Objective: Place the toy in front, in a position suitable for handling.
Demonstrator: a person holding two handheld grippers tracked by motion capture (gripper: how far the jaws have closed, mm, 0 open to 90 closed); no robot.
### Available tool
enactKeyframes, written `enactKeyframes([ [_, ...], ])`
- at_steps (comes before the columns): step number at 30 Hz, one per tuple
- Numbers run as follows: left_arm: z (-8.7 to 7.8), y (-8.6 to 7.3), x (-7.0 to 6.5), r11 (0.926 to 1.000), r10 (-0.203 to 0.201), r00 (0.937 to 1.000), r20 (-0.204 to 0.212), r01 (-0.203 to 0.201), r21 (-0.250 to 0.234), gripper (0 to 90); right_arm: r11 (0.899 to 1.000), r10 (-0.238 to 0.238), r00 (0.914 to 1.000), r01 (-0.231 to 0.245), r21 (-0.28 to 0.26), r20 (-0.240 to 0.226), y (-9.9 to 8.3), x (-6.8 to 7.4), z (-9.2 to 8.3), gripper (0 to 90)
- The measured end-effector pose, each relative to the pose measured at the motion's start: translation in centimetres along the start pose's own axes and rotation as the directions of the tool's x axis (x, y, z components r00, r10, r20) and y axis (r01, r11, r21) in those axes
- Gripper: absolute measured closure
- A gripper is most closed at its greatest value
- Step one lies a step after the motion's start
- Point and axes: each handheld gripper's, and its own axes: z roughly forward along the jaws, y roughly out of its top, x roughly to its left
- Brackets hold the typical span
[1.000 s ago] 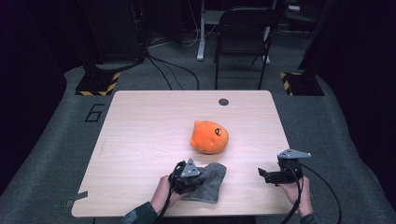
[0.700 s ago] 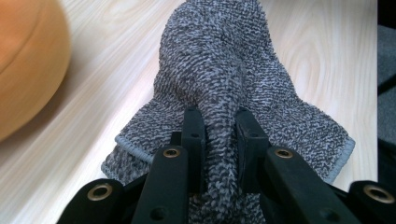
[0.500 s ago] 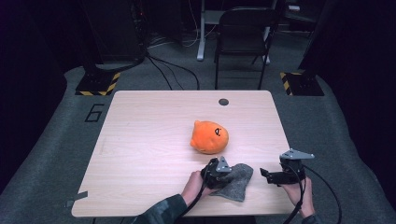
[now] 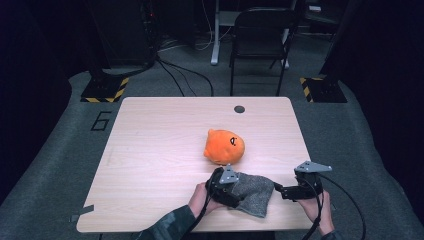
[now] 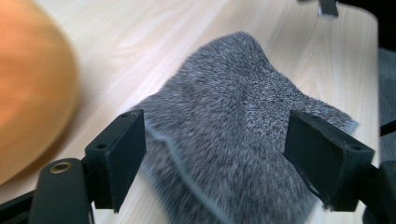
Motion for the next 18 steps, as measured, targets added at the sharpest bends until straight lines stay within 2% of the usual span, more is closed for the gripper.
enactKeyframes([
  [2,-1.4,-0.2,0.3,0.9998,-0.013,0.9997,-0.021,0.013,-0.015,15.4,1.000,-0.015,0.9999,0.015,-0.002,-0.003,0.3,0.5,0.0,2.4],
  [5,-2.6,-0.8,0.8,0.9995,-0.023,0.9989,-0.041,0.022,-0.022,15.0,0.999,-0.030,0.9995,0.030,-0.014,-0.014,0.7,1.2,0.1,2.5],
  [7,-3.6,-1.5,1.4,0.9991,-0.037,0.9966,-0.073,0.035,-0.023,14.0,0.999,-0.043,0.9989,0.043,-0.012,-0.020,1.0,1.6,0.1,2.5],
  [10,-4.7,-2.4,2.3,0.9973,-0.070,0.9927,-0.098,0.068,-0.029,12.1,0.999,-0.054,0.9980,0.054,-0.010,-0.034,1.4,2.3,0.2,2.5],
  [12,-5.7,-3.1,3.0,0.9965,-0.080,0.9865,-0.143,0.076,-0.033,9.9,0.998,-0.066,0.9969,0.066,-0.014,-0.042,1.6,2.8,0.4,2.4],
  [14,-6.3,-3.6,3.4,0.9955,-0.092,0.9816,-0.167,0.087,-0.036,8.4,0.997,-0.079,0.9957,0.078,-0.016,-0.048,1.8,3.3,0.4,2.4],
  [17,-7.5,-5.3,4.4,0.9904,-0.138,0.9676,-0.211,0.133,-0.037,4.1,0.996,-0.085,0.9947,0.084,-0.016,-0.057,2.2,4.1,0.6,2.2],
  [18,-8.0,-6.1,4.8,0.9876,-0.157,0.9608,-0.228,0.154,-0.033,3.1,0.996,-0.091,0.9937,0.090,-0.012,-0.066,2.4,4.4,0.7,2.0],
])
